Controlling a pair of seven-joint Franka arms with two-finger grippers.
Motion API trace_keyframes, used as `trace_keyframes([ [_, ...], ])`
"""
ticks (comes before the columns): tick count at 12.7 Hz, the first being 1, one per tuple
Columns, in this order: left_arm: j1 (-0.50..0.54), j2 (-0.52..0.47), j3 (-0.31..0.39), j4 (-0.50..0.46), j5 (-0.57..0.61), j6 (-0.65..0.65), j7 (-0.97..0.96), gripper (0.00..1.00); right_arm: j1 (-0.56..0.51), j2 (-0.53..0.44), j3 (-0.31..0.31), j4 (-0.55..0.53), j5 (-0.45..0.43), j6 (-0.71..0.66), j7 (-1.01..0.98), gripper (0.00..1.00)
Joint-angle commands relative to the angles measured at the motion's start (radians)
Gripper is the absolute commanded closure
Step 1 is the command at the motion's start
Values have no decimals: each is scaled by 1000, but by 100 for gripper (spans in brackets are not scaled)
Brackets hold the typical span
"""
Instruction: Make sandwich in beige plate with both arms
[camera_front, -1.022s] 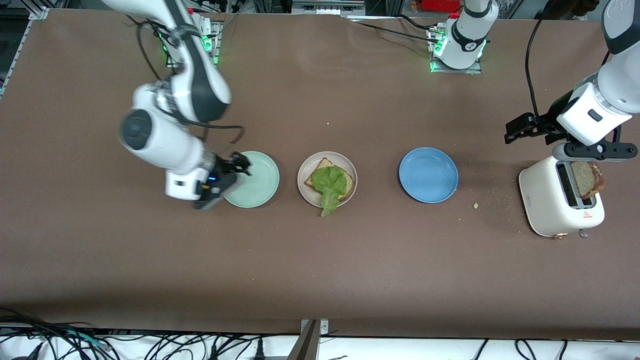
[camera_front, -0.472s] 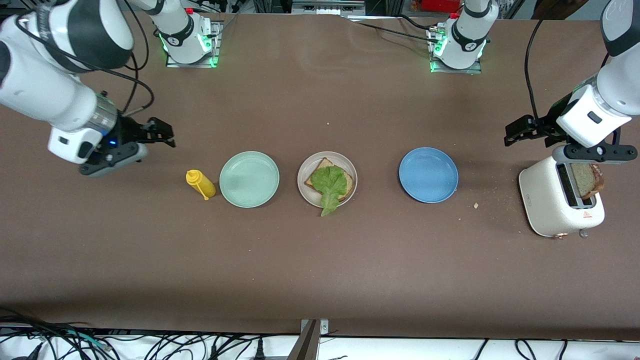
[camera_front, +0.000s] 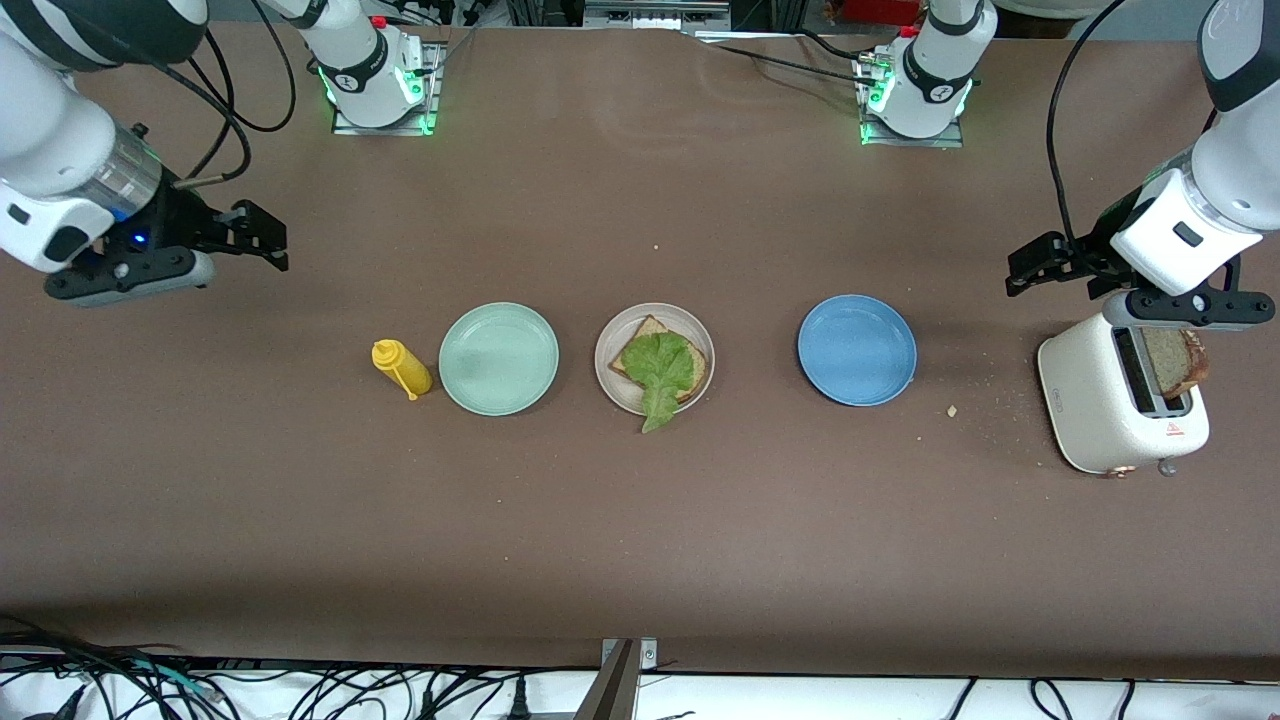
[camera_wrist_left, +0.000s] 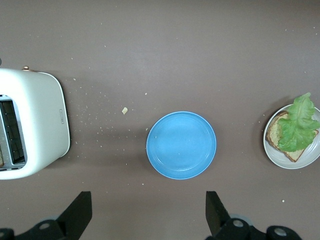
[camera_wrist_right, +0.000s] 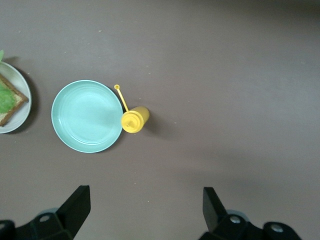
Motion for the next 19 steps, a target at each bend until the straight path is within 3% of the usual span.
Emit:
trace_keyframes([
  [1,-3,3,0,23,-18,-28,-10,0,-65,-14,19,59,-19,-63,26,0],
  [7,2,16,3,18,-7,-29,-45,0,-68,-2,-86,100,-15,-128,26,0],
  [9,25,31,15,17,44,-29,-31,0,-66,4,-90,99,-12,-148,29,0],
  [14,179,143,15,24,143,52,31,0,-60,6,-86,103,-15,-151,12,0],
  [19,356,258,14,18,143,129,213,0,-45,6,-64,105,-15,-154,3,0],
])
